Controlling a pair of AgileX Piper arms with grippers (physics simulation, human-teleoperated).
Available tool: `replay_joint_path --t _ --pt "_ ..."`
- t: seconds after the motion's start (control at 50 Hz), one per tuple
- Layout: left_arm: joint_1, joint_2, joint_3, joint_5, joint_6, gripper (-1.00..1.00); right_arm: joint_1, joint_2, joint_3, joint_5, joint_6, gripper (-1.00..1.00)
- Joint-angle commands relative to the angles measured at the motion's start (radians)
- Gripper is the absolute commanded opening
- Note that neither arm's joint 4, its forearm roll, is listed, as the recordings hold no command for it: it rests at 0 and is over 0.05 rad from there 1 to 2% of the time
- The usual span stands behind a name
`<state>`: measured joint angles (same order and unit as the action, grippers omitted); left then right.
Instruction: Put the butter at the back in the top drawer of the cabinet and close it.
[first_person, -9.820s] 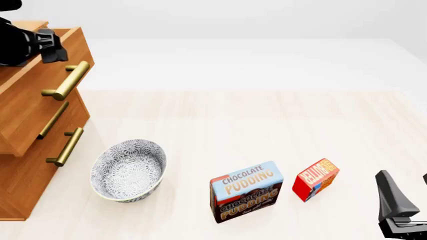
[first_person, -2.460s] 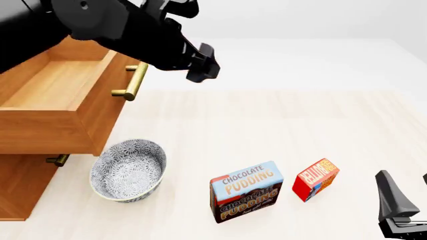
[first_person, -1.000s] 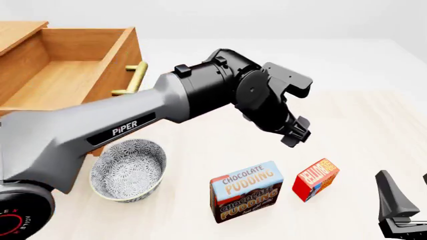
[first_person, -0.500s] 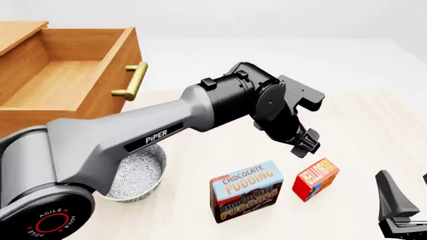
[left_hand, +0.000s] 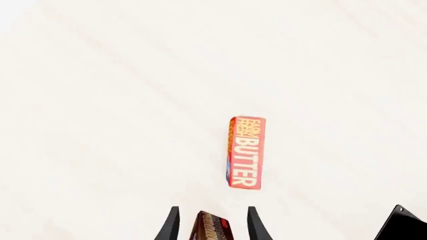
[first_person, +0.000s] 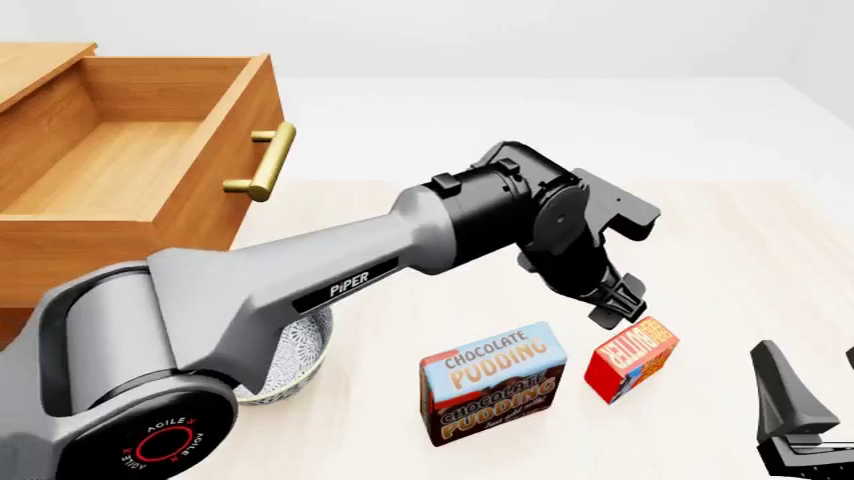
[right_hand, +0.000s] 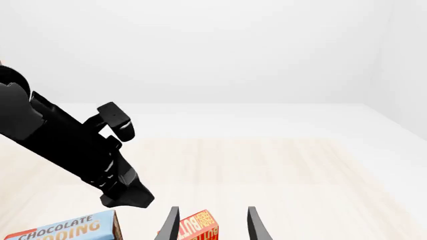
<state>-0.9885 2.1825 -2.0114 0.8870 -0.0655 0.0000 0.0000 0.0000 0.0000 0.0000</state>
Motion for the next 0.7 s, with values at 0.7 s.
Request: replay_joint_path --t 0.7 --pt "-0.026 0.101 -0.135 0.067 0.023 1.00 0.000 0.000 0.000 0.000 0.000 1.00"
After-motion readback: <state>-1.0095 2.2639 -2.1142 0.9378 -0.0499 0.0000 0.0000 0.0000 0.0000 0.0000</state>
